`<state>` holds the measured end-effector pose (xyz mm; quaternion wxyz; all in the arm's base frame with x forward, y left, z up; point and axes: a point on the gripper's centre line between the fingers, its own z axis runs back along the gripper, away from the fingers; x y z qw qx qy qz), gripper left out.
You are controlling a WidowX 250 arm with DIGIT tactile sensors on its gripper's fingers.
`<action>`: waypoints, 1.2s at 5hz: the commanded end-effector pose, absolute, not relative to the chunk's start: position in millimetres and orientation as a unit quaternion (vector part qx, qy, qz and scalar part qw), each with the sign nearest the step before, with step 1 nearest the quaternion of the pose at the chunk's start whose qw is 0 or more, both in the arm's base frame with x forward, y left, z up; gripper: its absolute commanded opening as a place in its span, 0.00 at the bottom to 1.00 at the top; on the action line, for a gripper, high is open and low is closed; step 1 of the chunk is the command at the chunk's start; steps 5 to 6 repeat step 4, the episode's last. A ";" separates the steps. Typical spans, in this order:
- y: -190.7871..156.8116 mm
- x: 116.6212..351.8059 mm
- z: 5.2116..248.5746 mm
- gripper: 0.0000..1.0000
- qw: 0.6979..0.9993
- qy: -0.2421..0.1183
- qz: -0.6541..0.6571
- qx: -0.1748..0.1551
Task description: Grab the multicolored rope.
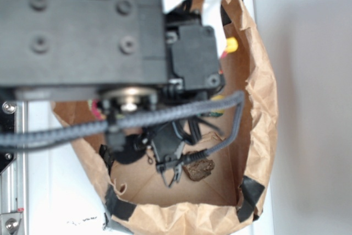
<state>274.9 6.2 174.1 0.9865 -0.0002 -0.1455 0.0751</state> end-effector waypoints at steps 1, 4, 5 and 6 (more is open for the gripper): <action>0.8 280.3 184.5 0.00 0.986 -0.150 0.070 0.003; -4.6 286.1 181.6 0.00 0.992 -0.101 0.070 -0.020; -4.6 286.1 181.6 0.00 0.992 -0.101 0.070 -0.020; -4.6 286.1 181.6 0.00 0.992 -0.101 0.070 -0.020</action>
